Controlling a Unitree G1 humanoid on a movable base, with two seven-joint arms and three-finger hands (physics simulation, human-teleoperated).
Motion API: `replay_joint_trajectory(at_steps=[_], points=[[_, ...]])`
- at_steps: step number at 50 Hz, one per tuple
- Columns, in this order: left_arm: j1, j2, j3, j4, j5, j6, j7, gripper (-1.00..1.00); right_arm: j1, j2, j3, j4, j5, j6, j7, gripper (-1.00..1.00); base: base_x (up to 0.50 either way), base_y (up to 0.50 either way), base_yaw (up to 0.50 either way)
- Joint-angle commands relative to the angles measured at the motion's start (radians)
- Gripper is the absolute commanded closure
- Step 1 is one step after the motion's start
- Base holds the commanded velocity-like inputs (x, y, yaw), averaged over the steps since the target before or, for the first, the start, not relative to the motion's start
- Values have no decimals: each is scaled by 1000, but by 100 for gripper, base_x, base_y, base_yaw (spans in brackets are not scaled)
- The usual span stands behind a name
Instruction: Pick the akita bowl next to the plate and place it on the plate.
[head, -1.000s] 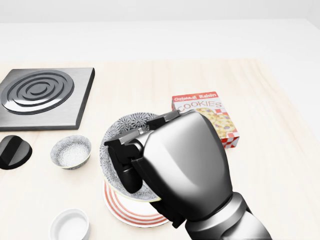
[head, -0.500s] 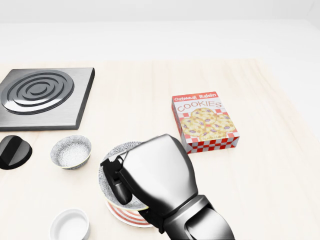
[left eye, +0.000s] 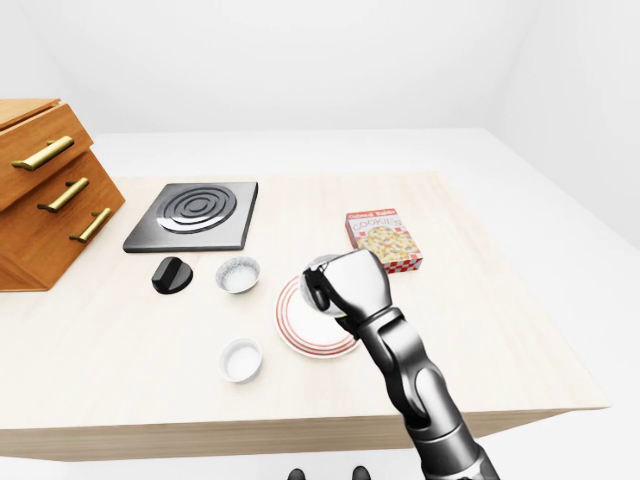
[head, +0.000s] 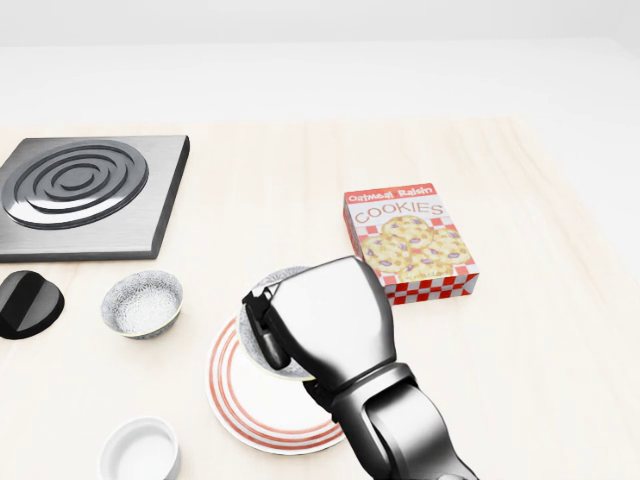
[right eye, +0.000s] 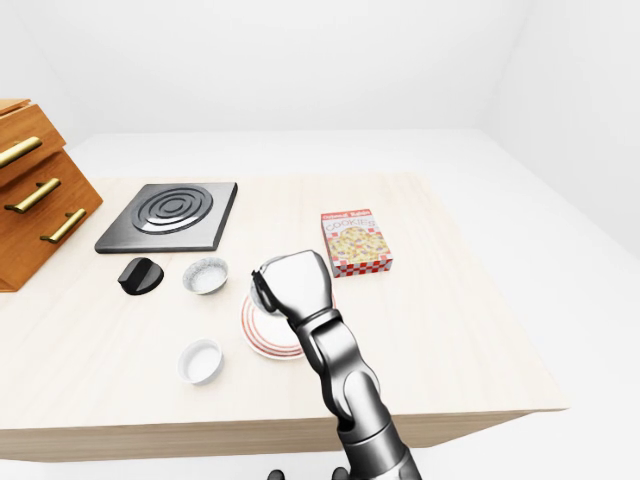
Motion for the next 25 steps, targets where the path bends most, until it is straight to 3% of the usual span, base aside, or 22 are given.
replay_joint_trajectory(at_steps=[1, 12, 25], points=[[0, -1, -4, 3, 1, 0, 0, -100, 12, -3, 3, 61, -51, 0, -95, 100, 0, 0, 0], [-1, -2, -6, 1, 5, 0, 2, -100, 92, -8, 54, 60, -35, 0, -76, 100, 0, 0, 0], [1, -5, -1, -11, 0, 0, 5, -100, 40, -1, 40, 94, -60, 0, -142, 100, 0, 0, 0]])
